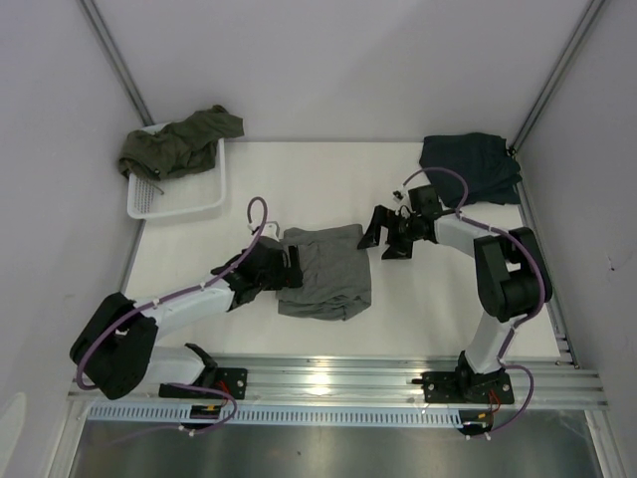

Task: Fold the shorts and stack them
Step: Fold the shorts, then neatly place the folded shorts to the corner

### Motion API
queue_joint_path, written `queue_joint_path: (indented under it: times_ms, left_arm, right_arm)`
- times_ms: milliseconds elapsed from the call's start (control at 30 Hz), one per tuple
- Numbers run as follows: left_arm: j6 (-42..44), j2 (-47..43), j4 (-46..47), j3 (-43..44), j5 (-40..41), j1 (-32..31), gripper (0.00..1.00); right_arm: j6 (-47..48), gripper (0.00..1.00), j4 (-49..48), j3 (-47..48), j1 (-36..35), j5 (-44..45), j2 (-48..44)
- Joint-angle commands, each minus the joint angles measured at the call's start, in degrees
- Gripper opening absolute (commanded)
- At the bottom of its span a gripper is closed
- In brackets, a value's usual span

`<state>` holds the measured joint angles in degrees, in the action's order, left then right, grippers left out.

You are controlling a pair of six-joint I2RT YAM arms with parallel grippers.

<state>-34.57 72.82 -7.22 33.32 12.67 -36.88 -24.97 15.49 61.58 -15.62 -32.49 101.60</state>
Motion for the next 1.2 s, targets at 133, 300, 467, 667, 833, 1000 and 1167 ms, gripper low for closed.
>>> queue_joint_path:
  times_ms: [133,300,467,667,833,1000,1167]
  left_arm:
    - [-0.24,1.1,4.59,-0.71,-0.98,1.64,0.98]
    - [-0.06,2.33,5.11,-1.68,-1.5,1.64,0.98]
    - [-0.06,3.91,6.61,-3.26,-1.68,1.64,0.97]
    - [0.2,5.93,9.33,-4.49,-2.03,1.64,0.96]
    - [0.11,7.16,11.09,-5.28,-2.73,1.64,0.95]
    - [0.29,7.08,11.36,-5.46,-2.91,1.64,0.95]
    - [0.55,5.15,9.95,-5.37,-2.65,1.64,0.95]
  right_arm:
    - [-0.69,0.99,-9.85,-1.46,0.06,-6.79,6.5]
    - [-1.4,0.99,-12.67,-0.59,-0.9,-8.99,9.05]
    - [-1.22,0.94,-12.5,0.73,-2.75,-9.17,10.72]
    - [1.33,0.87,-5.91,6.0,-6.09,-8.11,15.55]
    - [1.33,0.55,-4.94,8.02,-6.88,-8.47,16.96]
    - [0.1,0.28,-6.86,10.22,-5.74,-9.95,17.66]
    - [-1.83,0.0,-9.15,12.33,-5.83,-10.4,18.63]
